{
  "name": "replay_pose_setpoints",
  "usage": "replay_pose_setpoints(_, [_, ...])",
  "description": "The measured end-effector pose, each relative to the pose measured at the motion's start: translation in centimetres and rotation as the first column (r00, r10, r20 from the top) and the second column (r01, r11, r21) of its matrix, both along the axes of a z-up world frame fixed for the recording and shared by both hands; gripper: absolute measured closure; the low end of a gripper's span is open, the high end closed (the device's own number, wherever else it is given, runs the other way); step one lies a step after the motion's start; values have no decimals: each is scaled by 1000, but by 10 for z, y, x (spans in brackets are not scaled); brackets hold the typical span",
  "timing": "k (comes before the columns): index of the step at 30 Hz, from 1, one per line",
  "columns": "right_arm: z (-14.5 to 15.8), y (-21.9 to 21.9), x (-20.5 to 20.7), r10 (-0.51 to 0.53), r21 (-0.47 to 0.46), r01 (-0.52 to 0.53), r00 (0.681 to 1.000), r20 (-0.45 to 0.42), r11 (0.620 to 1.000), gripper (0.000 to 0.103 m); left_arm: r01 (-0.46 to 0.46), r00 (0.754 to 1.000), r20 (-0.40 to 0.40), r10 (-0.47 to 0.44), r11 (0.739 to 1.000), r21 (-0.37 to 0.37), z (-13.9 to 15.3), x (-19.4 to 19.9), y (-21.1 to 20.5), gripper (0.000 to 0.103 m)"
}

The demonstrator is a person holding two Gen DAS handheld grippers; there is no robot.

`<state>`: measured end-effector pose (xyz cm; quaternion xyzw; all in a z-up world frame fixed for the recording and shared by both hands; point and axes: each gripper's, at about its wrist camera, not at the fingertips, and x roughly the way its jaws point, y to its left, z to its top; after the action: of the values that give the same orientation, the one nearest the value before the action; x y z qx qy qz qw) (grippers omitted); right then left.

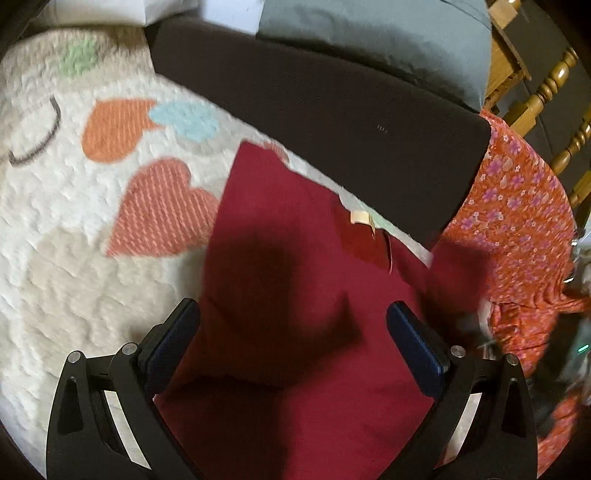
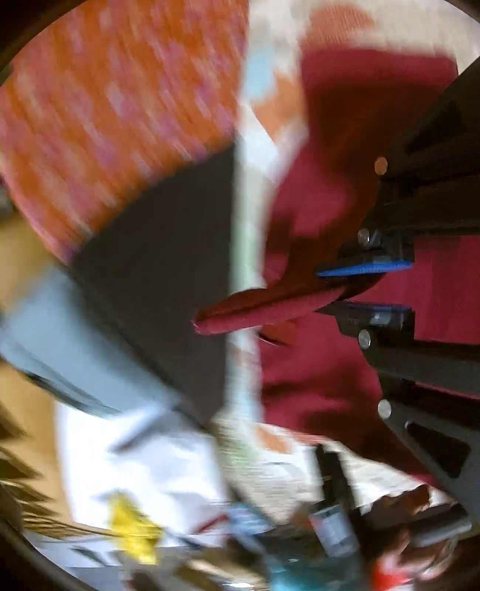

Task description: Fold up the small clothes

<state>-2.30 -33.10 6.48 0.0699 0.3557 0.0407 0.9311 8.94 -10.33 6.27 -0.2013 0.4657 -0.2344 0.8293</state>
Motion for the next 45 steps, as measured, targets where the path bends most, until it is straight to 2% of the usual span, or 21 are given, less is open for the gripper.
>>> replay_pose_setpoints(1, [-19, 14, 12, 41, 13, -40, 995, -90, 999, 64, 6, 1000, -15, -7, 1000, -6, -2, 1, -2, 1])
replay_pose_setpoints(3, [-37, 25, 12, 94, 54, -86, 980, -173, 995, 64, 18, 1000, -22, -18, 1000, -13, -3, -2, -5, 1])
replay_pose_setpoints(5, [-31, 23, 7, 92, 39, -87, 983, -159, 995, 64, 25, 1000, -13, -26, 1000, -18, 0, -4, -6, 1])
replay_pose_setpoints(6, [-12, 13, -11, 86, 18, -84, 988, -130, 996, 64, 27, 1000, -11, -27, 999, -18, 1, -5, -7, 1])
replay_pose_setpoints(9, [5, -4, -26, 60, 11, -59, 992, -115, 998, 62, 45, 999, -5, -45, 999, 1, 2, -7, -18, 1])
replay_pose_setpoints(13, [31, -54, -70, -43, 58, 47, 997, -69, 997, 59, 88, 994, 61, -90, 996, 35, 17, -19, -38, 1])
replay_pose_setpoints(17, [25, -92, -108, -140, 113, 149, 987, -83, 982, 58, 136, 981, 124, -146, 987, 83, 22, -24, -71, 1])
replay_pose_setpoints(23, [8, -113, -136, -194, 181, 212, 975, -111, 960, 58, 172, 985, -27, -170, 969, 174, -17, 0, -114, 2])
replay_pose_setpoints(26, [3, -120, -138, -203, 193, 225, 971, -125, 955, 58, 178, 982, 20, -189, 952, 250, -19, -7, -131, 2])
replay_pose_setpoints(27, [3, -122, -139, -204, 196, 225, 971, -122, 954, 58, 190, 979, 28, -204, 947, 259, -18, -10, -135, 5])
replay_pose_setpoints(28, [2, -123, -140, -205, 203, 226, 972, -116, 953, 58, 192, 976, 45, -213, 940, 281, -18, -14, -140, 15])
replay_pose_setpoints(29, [2, -121, -138, -204, 214, 224, 973, -109, 951, 58, 189, 975, 59, -216, 934, 302, -17, -16, -143, 37])
replay_pose_setpoints(30, [2, -121, -138, -204, 214, 224, 973, -109, 951, 58, 179, 973, 75, -216, 925, 336, -16, -18, -147, 48])
replay_pose_setpoints(31, [2, -119, -136, -202, 216, 221, 973, -108, 951, 58, 171, 973, 85, -212, 922, 349, -15, -18, -147, 66])
replay_pose_setpoints(32, [3, -116, -135, -200, 213, 219, 974, -108, 952, 58, 164, 976, 85, -203, 929, 333, -12, -15, -145, 80])
replay_pose_setpoints(33, [6, -112, -133, -195, 199, 213, 975, -107, 957, 58, 162, 978, 77, -194, 937, 310, -10, -12, -140, 85])
replay_pose_setpoints(35, [10, -111, -132, -193, 191, 210, 976, -102, 959, 58, 176, 979, 58, -197, 952, 249, -2, -6, -130, 88])
replay_pose_setpoints(39, [28, -104, -118, -192, 199, 200, 980, -61, 959, 58, 193, 974, 77, -212, 961, 200, 23, -3, -110, 89])
replay_pose_setpoints(40, [28, -104, -118, -192, 199, 200, 980, -61, 959, 58, 201, 973, 77, -218, 961, 191, 26, -3, -106, 95])
replay_pose_setpoints(43, [31, -97, -111, -184, 231, 191, 982, -51, 954, 58, 193, 974, 80, -212, 961, 200, 30, -4, -91, 99])
replay_pose_setpoints(45, [31, -87, -107, -155, 212, 162, 987, -51, 964, 58, 182, 976, 87, -202, 964, 196, 33, -3, -81, 100])
